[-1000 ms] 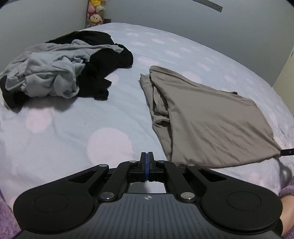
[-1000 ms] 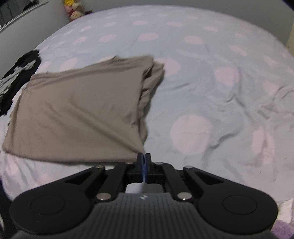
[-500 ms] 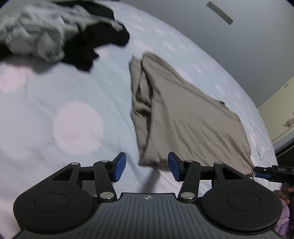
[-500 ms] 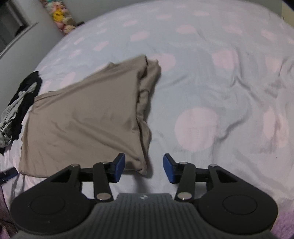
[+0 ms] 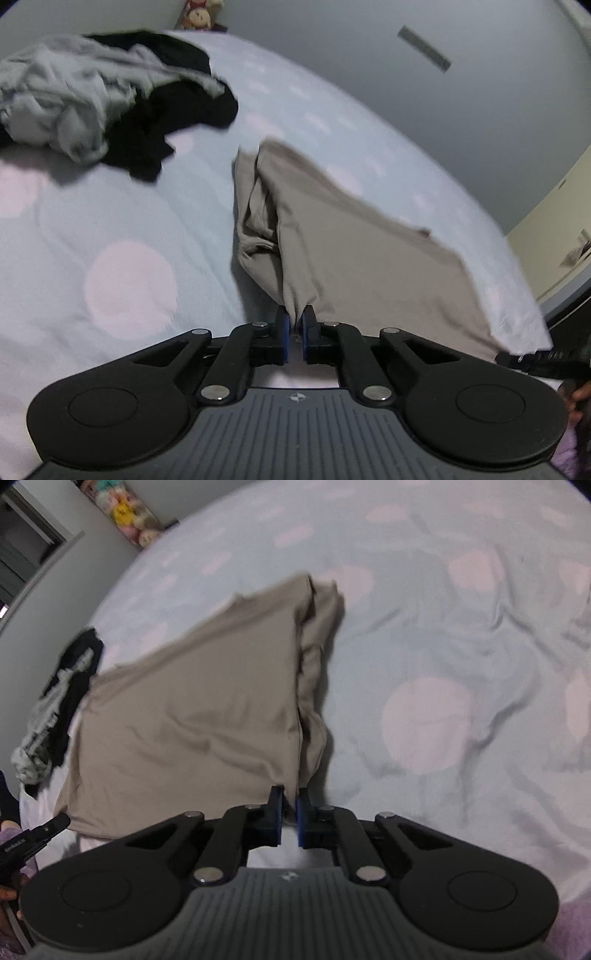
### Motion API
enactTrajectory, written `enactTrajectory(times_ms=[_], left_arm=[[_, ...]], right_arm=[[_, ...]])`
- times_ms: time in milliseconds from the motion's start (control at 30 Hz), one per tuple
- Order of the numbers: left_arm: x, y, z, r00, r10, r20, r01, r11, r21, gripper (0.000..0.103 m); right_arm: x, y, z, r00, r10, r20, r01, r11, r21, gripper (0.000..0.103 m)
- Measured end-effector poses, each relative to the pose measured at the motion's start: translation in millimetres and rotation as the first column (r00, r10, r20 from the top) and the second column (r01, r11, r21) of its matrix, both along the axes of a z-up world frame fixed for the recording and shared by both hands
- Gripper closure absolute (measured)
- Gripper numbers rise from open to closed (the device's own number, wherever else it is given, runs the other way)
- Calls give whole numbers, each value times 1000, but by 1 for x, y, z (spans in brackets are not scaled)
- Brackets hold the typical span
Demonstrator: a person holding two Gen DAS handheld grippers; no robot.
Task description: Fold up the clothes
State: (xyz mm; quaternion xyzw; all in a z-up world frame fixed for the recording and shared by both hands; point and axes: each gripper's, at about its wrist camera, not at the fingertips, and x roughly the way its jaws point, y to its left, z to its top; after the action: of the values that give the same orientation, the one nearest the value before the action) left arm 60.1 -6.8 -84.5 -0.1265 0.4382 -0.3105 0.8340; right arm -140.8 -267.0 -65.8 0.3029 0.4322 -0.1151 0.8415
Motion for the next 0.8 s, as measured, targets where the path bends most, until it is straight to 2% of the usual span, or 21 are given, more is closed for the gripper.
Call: enactTrajectory(times_ms=[67, 167, 233, 300, 367, 533, 600, 633, 700, 800], left_arm=[[-1, 9, 13, 1000, 9, -12, -9, 1000, -7, 99], [-8, 18, 23, 998, 11, -62, -9, 1000, 29, 99], [-14, 19, 18, 995, -1, -99, 8, 998, 70, 99], [-18, 15, 6, 992, -4, -125, 22, 989, 144, 99], [-15, 14, -6, 988, -1, -153, 27, 986, 167, 99], [-16, 14, -11, 987, 11, -162, 24, 977, 213, 95], [-16, 15, -13, 986, 16, -165, 23, 973, 232, 92], [-16, 15, -14, 986, 18, -167, 23, 970, 241, 91], [-16, 15, -16, 985, 24, -171, 22, 966, 259, 89], [-20, 18, -5, 992, 51, -116, -19, 965, 263, 86]], right_arm=[[-6, 5, 13, 1000, 14, 17, -14, 1000, -16, 97], [-16, 19, 25, 997, 69, -15, -70, 995, -66, 98], [-21, 33, 27, 990, 124, -64, -131, 982, -136, 98], [-19, 44, 20, 979, 159, -126, -181, 964, -193, 99], [-16, 54, 13, 964, 188, -190, -231, 942, -244, 99], [-4, 69, 1, 920, 236, -313, -337, 885, -320, 96], [-8, 71, 0, 913, 242, -327, -352, 875, -334, 94], [-10, 71, 0, 910, 245, -334, -359, 869, -341, 87], [-15, 69, 5, 927, 233, -294, -330, 879, -345, 72], [-25, 64, 15, 960, 198, -199, -257, 905, -338, 71]])
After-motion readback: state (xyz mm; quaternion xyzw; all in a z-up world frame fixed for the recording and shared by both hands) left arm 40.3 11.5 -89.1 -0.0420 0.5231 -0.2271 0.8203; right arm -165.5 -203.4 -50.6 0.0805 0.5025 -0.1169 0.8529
